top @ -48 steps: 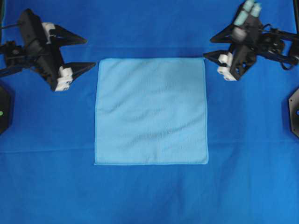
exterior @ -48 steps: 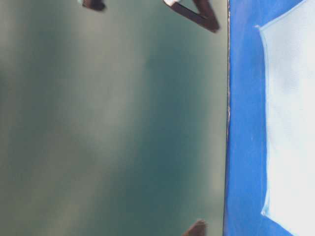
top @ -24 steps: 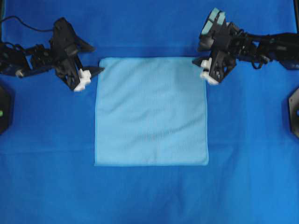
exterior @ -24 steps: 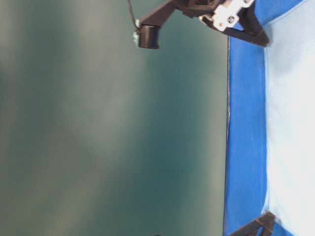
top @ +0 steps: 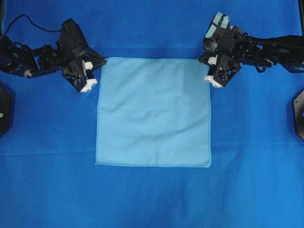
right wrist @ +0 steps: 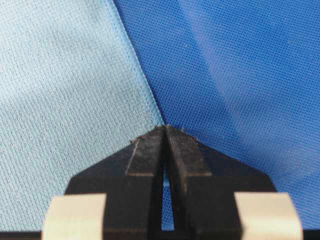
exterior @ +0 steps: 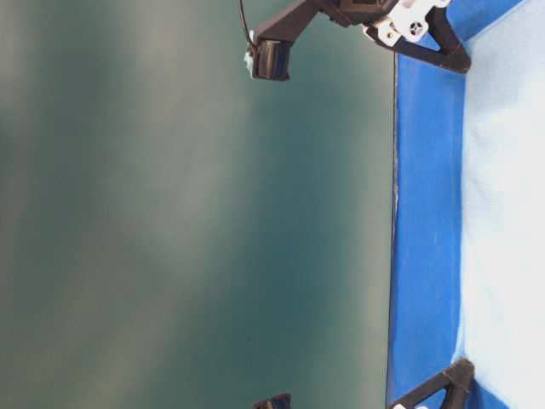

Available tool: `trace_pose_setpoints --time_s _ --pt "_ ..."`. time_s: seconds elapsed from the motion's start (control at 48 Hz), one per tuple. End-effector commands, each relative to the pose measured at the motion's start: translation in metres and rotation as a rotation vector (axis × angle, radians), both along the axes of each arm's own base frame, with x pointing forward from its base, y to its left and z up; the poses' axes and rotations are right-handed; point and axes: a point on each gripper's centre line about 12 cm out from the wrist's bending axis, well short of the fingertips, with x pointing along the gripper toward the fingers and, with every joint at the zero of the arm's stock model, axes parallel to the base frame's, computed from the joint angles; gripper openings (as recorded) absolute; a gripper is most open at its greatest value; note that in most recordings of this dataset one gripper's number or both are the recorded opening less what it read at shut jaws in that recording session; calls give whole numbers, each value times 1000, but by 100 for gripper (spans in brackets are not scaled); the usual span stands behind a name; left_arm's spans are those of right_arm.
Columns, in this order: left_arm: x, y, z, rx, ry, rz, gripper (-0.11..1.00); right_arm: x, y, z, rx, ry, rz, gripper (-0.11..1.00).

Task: Fold the light blue towel.
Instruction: 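Move both grippers to the towel's top-left and top-right corners and grasp them, then pull both top corners toward the bottom edge, folding the towel in half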

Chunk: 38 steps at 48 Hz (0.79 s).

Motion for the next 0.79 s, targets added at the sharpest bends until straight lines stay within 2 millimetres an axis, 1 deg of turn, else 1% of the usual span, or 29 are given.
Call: trace_pose_setpoints --time_s 0.0,0.208,0.333,0.417,0.625,0.688,0.771 --pt "4 -1 4 5 -15 -6 1 2 -1 5 -10 -16 1 0" --pt "7 -6 5 1 -18 -22 1 3 -2 6 -14 -24 1 0" --pt "7 -7 13 0 -27 -22 1 4 -3 10 -17 -29 1 0" --pt "7 -7 25 8 -49 -23 1 4 -3 19 -23 -42 -1 0" --pt "5 -9 62 44 -110 -37 1 -2 0 52 -45 -88 -10 0" --pt "4 -10 68 50 -124 -39 1 -3 1 59 -54 -105 -7 0" --pt "4 -12 70 51 -125 -43 1 -4 3 64 -60 -120 -5 0"
